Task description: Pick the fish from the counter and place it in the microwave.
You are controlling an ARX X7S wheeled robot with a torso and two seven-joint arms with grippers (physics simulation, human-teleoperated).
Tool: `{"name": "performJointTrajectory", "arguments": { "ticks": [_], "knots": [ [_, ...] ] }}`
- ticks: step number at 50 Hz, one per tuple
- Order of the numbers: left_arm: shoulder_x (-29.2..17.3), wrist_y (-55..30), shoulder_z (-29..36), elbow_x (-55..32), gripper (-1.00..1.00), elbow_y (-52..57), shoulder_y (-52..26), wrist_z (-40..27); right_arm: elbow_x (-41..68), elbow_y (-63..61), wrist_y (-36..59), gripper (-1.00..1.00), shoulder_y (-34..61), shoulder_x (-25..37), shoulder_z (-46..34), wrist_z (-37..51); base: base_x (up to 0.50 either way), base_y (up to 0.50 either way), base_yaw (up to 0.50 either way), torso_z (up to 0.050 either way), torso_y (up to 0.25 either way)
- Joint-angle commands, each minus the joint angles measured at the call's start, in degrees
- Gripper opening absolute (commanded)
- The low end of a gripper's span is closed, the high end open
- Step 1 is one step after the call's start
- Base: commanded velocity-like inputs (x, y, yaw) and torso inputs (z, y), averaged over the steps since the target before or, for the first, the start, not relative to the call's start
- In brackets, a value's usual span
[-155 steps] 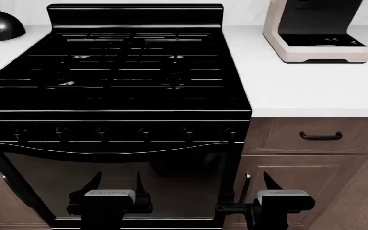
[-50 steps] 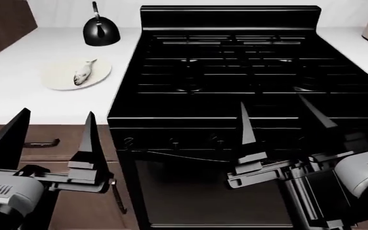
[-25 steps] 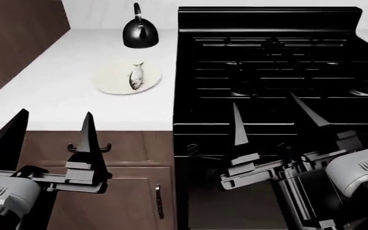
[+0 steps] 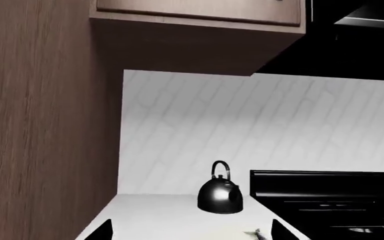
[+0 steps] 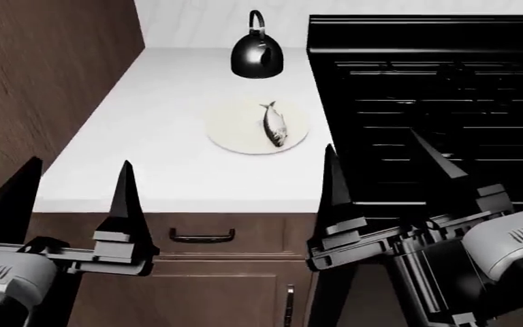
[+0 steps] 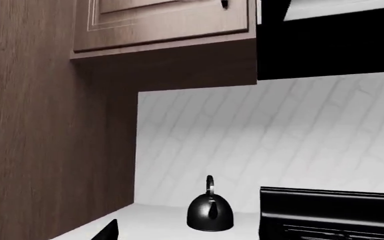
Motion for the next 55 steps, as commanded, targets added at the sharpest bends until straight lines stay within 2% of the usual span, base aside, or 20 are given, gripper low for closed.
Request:
{"name": "performJointTrajectory", "arguments": {
  "ticks": [1,9,18,32,39,44,48,55],
  "knots": [
    [-0.20,0.84,0.37,0.02,1.00,-0.31,0.39,-0.17,0.31,0.34,-0.82,1.00,-0.06,0.27,-0.17,0.44,0.25,0.50,0.00,0.000,0.000],
    [-0.51,1.06,0.47,-0.25,1.00,-0.28,0.59,-0.44,0.60,0.38,-1.34,1.00,0.05,0.40,-0.32,0.68,0.26,0.31,0.00,0.000,0.000],
    [-0.68,1.38,1.13,-0.09,1.00,-0.66,0.38,-0.48,1.42,0.56,-1.64,1.00,0.31,0.53,-0.47,0.87,0.26,0.00,0.00,0.000,0.000],
    [-1.19,2.46,0.77,-0.41,1.00,-0.84,1.10,-0.61,2.78,0.98,0.71,1.00,3.10,0.15,-1.39,2.70,0.00,0.00,0.00,0.000,0.000],
    [-1.28,2.82,0.90,-0.43,1.00,-0.81,1.28,-0.82,3.01,0.85,-0.55,1.00,2.95,0.07,-1.23,2.61,0.44,0.00,0.00,0.000,0.000],
    [-1.35,3.17,1.01,-0.25,1.00,-0.93,1.52,-0.88,3.20,1.18,0.03,1.00,3.22,0.16,-1.86,2.87,0.00,0.00,0.00,0.000,0.003],
    [-1.46,3.14,1.23,-0.28,1.00,-0.82,1.45,-1.05,4.69,1.31,1.80,1.00,5.11,0.05,-2.04,3.72,0.00,0.00,0.00,0.000,0.000],
    [-1.83,3.04,1.25,-0.56,1.00,-0.48,1.31,-1.49,11.57,2.02,9.35,1.00,13.92,-0.89,-1.97,7.23,0.00,0.00,0.00,0.000,0.000]
  ]
}}
